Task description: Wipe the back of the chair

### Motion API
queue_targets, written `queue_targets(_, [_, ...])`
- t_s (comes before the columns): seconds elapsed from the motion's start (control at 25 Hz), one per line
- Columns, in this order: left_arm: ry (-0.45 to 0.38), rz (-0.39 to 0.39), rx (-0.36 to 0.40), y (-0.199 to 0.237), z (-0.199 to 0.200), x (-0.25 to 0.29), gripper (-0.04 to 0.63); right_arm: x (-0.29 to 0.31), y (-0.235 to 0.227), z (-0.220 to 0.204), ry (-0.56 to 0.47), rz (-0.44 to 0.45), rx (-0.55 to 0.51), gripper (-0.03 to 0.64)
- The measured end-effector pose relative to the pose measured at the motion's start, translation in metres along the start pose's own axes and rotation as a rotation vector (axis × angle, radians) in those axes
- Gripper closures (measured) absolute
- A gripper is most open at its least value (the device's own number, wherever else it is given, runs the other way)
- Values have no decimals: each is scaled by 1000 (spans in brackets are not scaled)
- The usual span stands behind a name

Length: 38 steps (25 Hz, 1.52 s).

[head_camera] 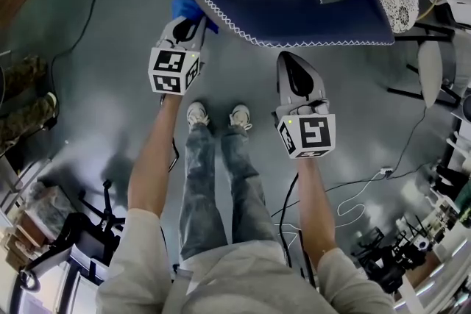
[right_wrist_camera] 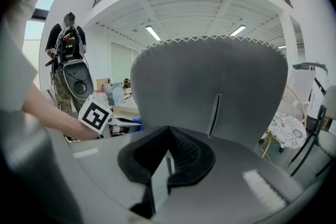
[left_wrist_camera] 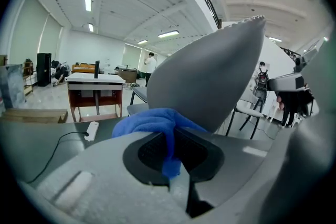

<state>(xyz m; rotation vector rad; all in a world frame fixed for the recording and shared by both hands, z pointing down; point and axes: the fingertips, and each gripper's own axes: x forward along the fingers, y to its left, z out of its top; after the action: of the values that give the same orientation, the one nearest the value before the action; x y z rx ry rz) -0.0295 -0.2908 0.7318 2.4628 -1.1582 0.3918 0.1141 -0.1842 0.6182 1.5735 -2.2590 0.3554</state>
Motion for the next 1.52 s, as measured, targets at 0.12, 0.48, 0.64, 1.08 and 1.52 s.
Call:
queue_targets(0.12, [23, 5, -17, 3, -7, 1, 561, -1, 3, 3, -7, 4, -8, 617])
queue_targets(0.48, [17, 54, -52, 20, -17, -40, 561, -11, 8, 4, -11, 6, -7, 617])
queue_targets(0.64, [-46, 82, -31, 10, 4, -70, 561, -13, 7, 2, -10, 3, 2, 617])
queue_targets(1.08, [-187, 59, 60, -40, 79, -135, 561, -14, 14, 3, -10, 6, 3, 617])
queue_targets(1.52, [-226, 11, 144, -34, 122, -89, 561, -13, 10, -1, 5, -1, 6, 617])
